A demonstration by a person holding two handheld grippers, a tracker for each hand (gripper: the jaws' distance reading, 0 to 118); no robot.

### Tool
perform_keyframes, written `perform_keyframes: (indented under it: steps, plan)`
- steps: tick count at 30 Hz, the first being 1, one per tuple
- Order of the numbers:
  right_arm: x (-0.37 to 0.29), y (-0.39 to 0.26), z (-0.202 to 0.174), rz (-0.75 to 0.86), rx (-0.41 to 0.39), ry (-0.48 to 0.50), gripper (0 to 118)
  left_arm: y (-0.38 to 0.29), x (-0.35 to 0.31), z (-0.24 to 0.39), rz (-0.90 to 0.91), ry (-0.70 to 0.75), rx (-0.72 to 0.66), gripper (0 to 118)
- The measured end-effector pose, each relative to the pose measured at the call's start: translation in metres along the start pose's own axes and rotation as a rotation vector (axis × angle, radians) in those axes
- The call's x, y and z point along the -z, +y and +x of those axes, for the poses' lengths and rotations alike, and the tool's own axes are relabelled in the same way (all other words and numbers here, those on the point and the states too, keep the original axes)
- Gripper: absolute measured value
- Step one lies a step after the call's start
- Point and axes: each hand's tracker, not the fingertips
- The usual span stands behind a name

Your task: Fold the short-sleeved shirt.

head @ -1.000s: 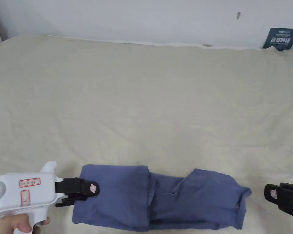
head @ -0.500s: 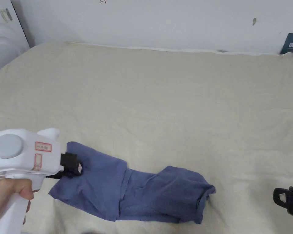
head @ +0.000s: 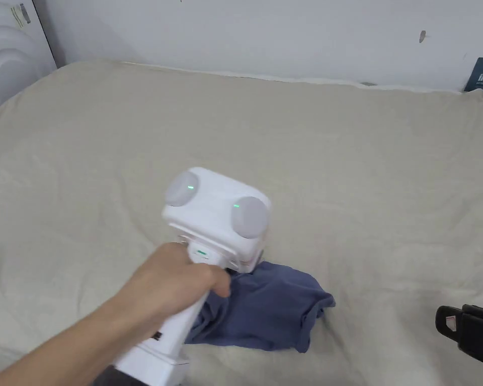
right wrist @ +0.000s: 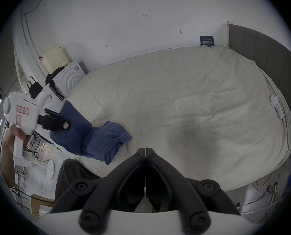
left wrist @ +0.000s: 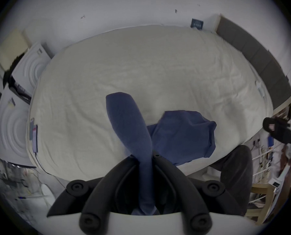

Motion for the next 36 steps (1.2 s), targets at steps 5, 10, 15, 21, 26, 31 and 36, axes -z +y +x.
perform_keyframes:
  steps: [5, 10, 15, 21, 26, 31, 36]
  plan:
    - [0.0, -0.007, 0.011, -0.004, 0.042, -0.005, 1, 0.025, 0.08, 0.085, -0.058, -0.031, 0.114, 113]
    - [-0.013, -0.015, 0.024, -0.012, 0.092, -0.033, 1, 0.017, 0.059, 0.153, -0.017, -0.29, 0.043, 110]
    - [-0.013, -0.015, 0.039, -0.014, 0.103, -0.049, 1, -0.03, 0.016, 0.082, 0.115, -0.137, 0.049, 0]
    - [-0.003, -0.013, 0.045, -0.015, 0.131, -0.013, 1, -0.053, 0.068, -0.014, -0.055, 0.427, -0.138, 0]
    - [-0.007, -0.018, 0.04, -0.016, 0.133, 0.0, 1, -0.037, 0.136, 0.064, -0.152, 0.652, -0.004, 0]
    - [-0.019, -0.018, 0.042, -0.025, 0.15, -0.049, 1, -0.029, 0.138, 0.255, 0.116, 0.656, 0.37, 0]
    - [-0.033, -0.012, 0.037, -0.015, 0.111, -0.111, 1, -0.005, 0.068, 0.221, 0.13, 0.096, 0.195, 0]
